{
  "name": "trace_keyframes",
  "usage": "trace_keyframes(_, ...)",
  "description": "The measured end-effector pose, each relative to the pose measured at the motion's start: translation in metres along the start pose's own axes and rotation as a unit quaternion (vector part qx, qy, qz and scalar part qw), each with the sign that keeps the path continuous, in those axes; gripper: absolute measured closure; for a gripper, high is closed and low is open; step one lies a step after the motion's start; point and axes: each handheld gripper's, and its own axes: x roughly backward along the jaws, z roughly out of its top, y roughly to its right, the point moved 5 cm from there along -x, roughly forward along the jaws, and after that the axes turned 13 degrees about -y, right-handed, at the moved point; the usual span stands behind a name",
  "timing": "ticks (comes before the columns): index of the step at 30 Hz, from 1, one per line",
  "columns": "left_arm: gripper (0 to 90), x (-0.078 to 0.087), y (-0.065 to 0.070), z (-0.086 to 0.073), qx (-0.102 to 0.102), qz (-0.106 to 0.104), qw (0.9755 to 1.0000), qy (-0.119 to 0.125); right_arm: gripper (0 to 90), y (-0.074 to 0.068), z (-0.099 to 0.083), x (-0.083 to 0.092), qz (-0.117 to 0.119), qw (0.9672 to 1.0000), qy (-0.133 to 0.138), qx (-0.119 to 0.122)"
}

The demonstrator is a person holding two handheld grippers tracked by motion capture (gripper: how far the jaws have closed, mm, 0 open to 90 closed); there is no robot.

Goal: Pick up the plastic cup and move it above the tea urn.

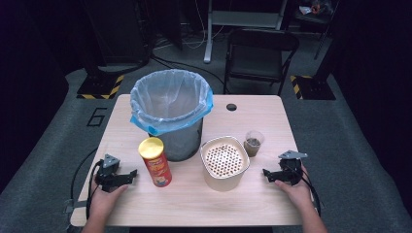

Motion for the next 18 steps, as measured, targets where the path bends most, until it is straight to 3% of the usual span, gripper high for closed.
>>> trace_keyframes(13, 13.6, 0.0012, -0.0004, -0.002, -0.011, -0.002, 0.9999, -0.002, 0.0, -0.0063, -0.0015, 0.0008, 0.001, 1.0, 0.002, 0.001)
trace_keyframes(18, 13.8, 0.0014, 0.0003, -0.0024, -0.006, -0.001, 1.0, -0.003, 0.0, -0.0098, -0.0026, 0.0014, 0.009, 0.9998, 0.001, 0.016)
